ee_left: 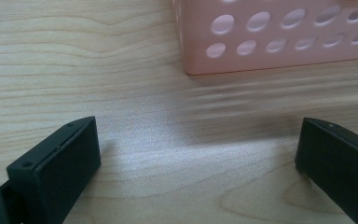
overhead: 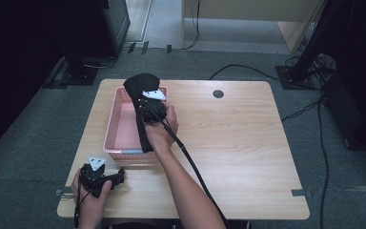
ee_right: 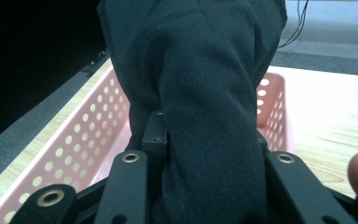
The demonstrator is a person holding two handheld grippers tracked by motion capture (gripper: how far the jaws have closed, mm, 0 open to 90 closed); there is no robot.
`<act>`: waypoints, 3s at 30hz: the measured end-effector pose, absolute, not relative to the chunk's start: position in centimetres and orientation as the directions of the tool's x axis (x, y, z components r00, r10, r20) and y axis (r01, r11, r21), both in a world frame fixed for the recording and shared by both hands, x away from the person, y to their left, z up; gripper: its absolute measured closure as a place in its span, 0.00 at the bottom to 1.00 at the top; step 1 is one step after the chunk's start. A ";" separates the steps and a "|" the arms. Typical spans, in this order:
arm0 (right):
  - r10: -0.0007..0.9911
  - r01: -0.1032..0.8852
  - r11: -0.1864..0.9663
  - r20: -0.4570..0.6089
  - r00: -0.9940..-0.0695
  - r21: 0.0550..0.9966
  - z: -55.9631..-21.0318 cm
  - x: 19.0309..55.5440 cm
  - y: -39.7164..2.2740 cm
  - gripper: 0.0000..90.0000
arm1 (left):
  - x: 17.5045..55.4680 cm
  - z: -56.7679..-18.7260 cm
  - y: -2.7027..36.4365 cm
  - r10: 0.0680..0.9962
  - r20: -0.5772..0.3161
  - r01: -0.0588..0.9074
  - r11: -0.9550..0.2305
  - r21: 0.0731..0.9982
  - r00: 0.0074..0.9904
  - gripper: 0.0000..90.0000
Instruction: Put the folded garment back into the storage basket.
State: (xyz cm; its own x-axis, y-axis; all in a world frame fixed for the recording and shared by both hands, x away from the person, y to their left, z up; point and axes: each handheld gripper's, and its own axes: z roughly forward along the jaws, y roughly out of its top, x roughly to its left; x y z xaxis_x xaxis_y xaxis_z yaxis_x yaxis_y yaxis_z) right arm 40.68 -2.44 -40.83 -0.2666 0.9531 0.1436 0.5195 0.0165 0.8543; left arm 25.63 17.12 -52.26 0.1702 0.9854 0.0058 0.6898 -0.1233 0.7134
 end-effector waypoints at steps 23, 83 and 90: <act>0.944 0.589 0.030 0.171 -0.283 0.808 -43.4 42.5 1.3 0.72 | 25.6 -52.2 17.1 0.985 0.006 0.691 -0.124 0.712 0.171 0.00; 0.893 0.580 0.160 0.133 -0.431 0.799 -45.0 43.9 0.8 0.00 | 25.7 -52.2 17.1 0.985 0.006 0.691 -0.124 0.712 0.170 0.00; 0.894 0.560 0.156 0.125 -0.431 0.814 -44.2 43.7 -0.6 0.00 | 25.7 -52.2 17.1 0.986 0.005 0.691 -0.123 0.712 0.170 0.00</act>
